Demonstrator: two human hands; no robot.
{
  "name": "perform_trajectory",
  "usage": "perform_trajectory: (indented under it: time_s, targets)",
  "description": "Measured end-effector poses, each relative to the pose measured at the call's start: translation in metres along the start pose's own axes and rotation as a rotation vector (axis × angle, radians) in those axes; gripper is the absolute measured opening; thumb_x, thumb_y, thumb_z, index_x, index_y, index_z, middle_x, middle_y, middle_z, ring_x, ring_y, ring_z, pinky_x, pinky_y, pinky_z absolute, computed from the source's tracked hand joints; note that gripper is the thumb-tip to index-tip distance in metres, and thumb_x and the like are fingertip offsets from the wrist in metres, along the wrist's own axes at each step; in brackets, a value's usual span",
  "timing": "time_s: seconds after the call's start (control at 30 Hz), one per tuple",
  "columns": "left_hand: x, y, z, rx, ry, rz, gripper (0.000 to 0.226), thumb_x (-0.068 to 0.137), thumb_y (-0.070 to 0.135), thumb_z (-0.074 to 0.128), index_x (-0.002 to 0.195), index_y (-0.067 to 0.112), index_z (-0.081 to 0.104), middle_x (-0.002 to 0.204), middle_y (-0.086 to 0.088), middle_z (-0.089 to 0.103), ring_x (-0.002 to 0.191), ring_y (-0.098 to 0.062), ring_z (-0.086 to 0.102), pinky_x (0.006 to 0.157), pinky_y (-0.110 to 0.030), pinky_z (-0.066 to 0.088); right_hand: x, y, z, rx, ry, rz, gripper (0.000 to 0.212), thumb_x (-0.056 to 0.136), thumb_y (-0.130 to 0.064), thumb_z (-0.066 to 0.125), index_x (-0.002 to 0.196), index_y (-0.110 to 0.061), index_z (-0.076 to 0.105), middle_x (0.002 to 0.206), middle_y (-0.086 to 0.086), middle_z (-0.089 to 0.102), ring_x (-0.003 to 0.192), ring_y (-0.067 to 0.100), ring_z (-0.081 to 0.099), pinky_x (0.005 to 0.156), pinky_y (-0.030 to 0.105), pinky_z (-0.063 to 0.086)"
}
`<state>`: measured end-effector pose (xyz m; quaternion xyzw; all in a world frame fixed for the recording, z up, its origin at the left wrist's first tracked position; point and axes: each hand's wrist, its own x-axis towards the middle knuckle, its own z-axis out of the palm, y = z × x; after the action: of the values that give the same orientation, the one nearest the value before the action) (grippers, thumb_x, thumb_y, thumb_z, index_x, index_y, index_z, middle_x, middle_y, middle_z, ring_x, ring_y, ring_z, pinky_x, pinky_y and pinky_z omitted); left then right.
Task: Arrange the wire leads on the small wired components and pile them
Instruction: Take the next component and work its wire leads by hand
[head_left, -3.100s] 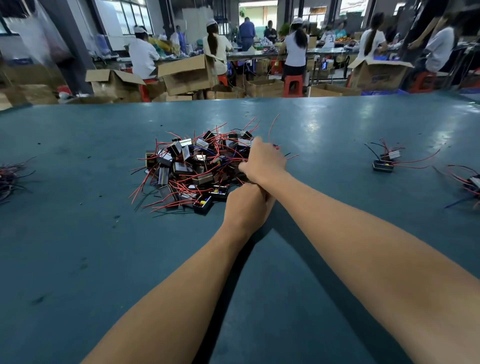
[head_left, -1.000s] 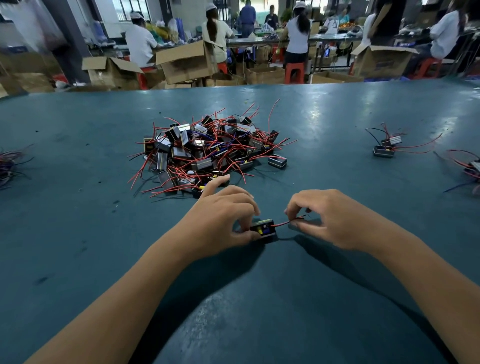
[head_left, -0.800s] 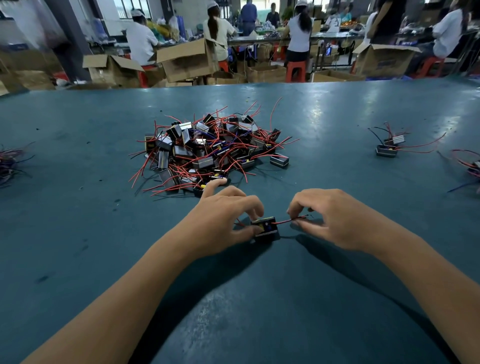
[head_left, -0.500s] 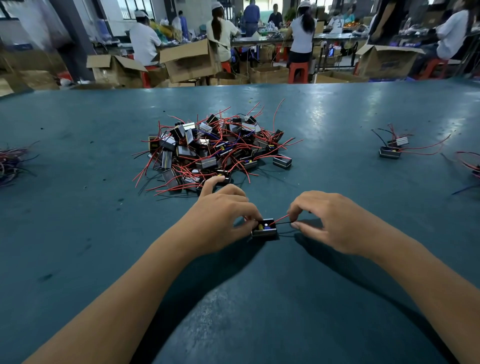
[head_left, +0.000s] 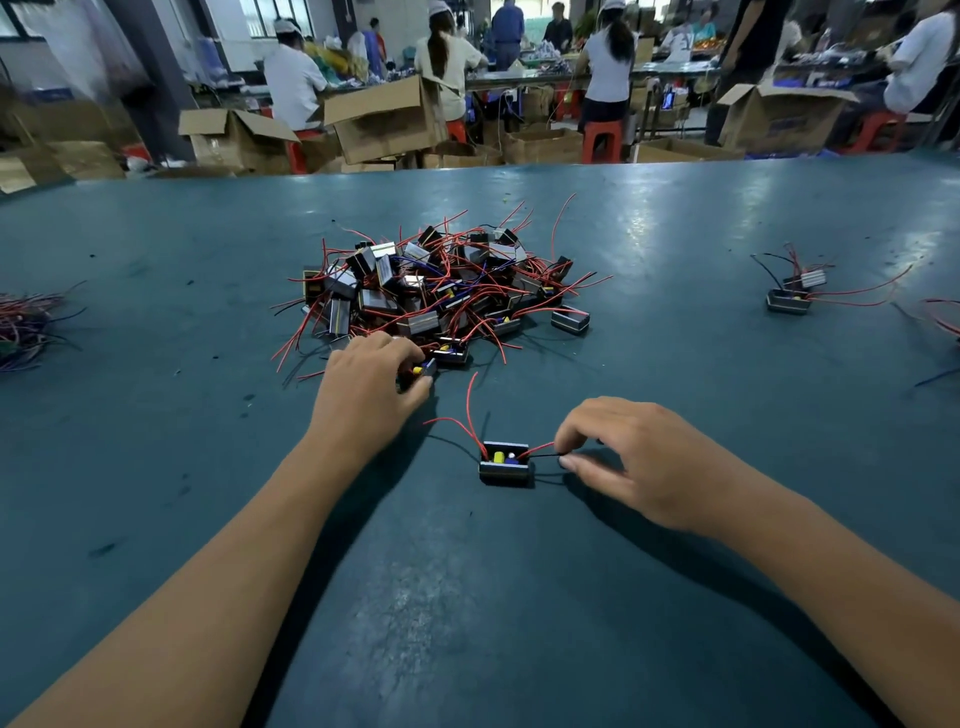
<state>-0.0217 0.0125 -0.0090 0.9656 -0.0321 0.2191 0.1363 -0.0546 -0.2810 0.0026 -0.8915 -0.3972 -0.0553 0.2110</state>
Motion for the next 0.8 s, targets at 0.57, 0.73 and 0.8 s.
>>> perform_trajectory:
  time_s: [0.57,0.73,0.8]
  targets:
    - [0.0,0.001,-0.002,0.155,-0.04,0.007,0.022,0.089,0.045,0.07,0.104,0.029,0.072,0.103,0.004,0.051,0.108,-0.022,0.048,0.095,-0.037,0.032,0.001,-0.005,0.002,0.062,0.088,0.027,0.008,0.096,-0.03,0.061,0.101,-0.024,0.063,0.12,-0.012,0.057,0.116,0.002,0.046,0.1,0.013,0.03]
    - [-0.003,0.005,-0.005,0.122,-0.074,0.042,0.02,0.086,0.052,0.069,0.092,0.034,0.065,0.098,0.011,0.059,0.103,-0.017,0.047,0.084,-0.032,0.022,0.0,-0.005,0.0,0.057,0.078,0.049,0.009,0.096,-0.031,0.06,0.101,-0.025,0.062,0.12,-0.013,0.056,0.116,0.001,0.045,0.1,0.011,0.029]
    - [-0.003,0.005,-0.005,0.078,-0.067,0.039,0.025,0.084,0.051,0.071,0.095,0.033,0.057,0.094,0.013,0.061,0.1,-0.017,0.049,0.083,-0.033,0.021,0.0,-0.005,0.0,0.059,0.075,0.056,0.008,0.095,-0.031,0.061,0.101,-0.025,0.062,0.12,-0.014,0.056,0.116,0.001,0.045,0.099,0.011,0.029]
